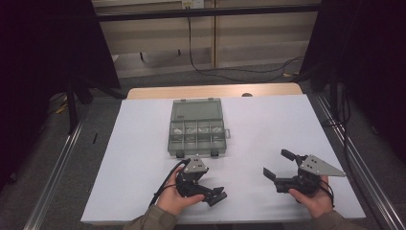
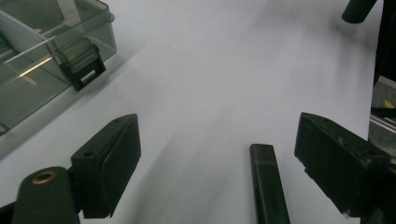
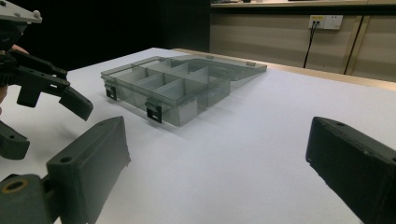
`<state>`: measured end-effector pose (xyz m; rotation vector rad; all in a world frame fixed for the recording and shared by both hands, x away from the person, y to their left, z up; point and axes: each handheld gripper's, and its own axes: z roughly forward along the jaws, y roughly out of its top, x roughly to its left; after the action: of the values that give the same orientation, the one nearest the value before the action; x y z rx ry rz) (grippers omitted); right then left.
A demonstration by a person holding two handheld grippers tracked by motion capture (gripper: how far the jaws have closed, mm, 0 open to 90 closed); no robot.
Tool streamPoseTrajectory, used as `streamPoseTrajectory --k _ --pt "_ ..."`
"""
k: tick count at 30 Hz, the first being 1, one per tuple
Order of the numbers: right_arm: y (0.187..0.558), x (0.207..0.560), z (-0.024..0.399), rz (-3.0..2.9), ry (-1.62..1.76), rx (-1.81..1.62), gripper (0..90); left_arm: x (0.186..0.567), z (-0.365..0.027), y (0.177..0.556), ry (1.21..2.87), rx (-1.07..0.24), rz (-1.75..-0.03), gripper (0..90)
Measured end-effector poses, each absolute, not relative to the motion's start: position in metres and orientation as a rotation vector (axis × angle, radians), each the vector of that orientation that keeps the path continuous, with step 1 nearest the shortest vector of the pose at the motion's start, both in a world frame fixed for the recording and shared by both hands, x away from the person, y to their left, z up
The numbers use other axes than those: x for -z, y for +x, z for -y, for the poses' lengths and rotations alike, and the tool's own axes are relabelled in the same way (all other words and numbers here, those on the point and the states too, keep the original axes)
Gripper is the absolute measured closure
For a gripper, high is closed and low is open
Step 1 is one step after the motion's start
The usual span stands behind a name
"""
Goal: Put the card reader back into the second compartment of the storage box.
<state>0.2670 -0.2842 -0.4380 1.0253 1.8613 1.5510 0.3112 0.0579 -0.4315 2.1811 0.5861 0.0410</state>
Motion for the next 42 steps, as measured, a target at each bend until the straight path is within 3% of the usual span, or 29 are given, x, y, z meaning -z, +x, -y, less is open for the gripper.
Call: streamPoseTrajectory --k 3,5,14,22,32,42 --pt "0.267 0.438 0.284 -1.863 1.026 -1.553 5.4 0.434 -0.058 0.310 2.213 -0.023 -0.573 26.8" --pt "0.267 0.438 0.284 -1.863 1.026 -1.552 5.4 0.435 -0.057 0.308 2.219 -0.013 -0.561 27.8" --pt "0.267 0.438 0.284 -1.864 1.025 -1.550 5.5 0.441 -0.055 0.299 2.253 0.032 -0.490 49.4" --pt "0.267 0.438 0.285 -1.855 1.037 -1.548 6.1 0.445 -0.051 0.297 2.292 0.060 -0.490 56.2" --pt "0.268 0.437 0.287 -1.848 1.049 -1.540 6.7 0.447 -0.052 0.300 2.303 0.030 -0.497 73.0" --pt "0.267 0.437 0.286 -1.850 1.041 -1.542 6.7 0.446 -0.057 0.305 2.300 -0.023 -0.528 73.8"
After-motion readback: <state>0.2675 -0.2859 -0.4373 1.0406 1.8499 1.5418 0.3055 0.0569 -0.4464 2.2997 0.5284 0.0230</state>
